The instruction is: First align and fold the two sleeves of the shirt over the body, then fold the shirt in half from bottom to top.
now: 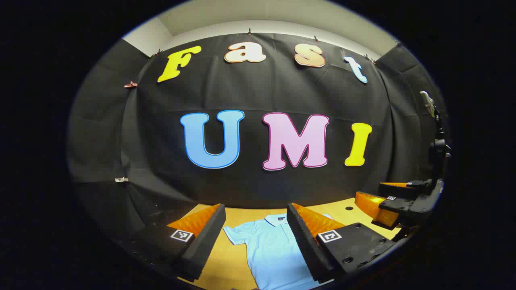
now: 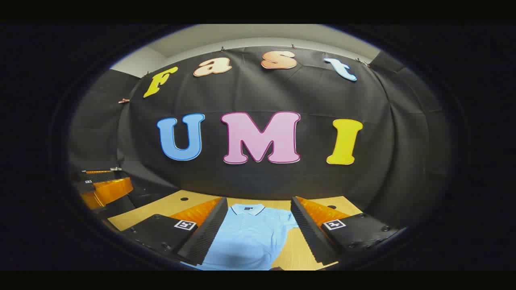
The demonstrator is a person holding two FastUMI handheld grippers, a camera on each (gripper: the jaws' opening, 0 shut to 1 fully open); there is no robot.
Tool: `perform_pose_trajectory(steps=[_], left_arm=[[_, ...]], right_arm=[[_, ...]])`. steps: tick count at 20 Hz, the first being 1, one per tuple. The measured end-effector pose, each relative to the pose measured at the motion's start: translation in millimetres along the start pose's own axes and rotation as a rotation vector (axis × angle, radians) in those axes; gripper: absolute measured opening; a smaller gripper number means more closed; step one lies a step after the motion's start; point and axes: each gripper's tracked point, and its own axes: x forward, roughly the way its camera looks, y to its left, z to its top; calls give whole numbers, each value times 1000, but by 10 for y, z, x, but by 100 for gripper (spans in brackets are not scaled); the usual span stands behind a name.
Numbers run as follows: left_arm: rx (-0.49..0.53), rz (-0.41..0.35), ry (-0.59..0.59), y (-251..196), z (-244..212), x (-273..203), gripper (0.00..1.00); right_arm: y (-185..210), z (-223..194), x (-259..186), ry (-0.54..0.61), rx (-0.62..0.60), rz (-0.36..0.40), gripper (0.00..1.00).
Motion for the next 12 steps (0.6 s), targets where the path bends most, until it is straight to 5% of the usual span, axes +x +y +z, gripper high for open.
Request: perform_pose_trajectory(steps=[12], left_arm=[[-32,13,-11,83,-53,30,97]], right_arm=[[-83,89,-101,-31,-14,-20,98]])
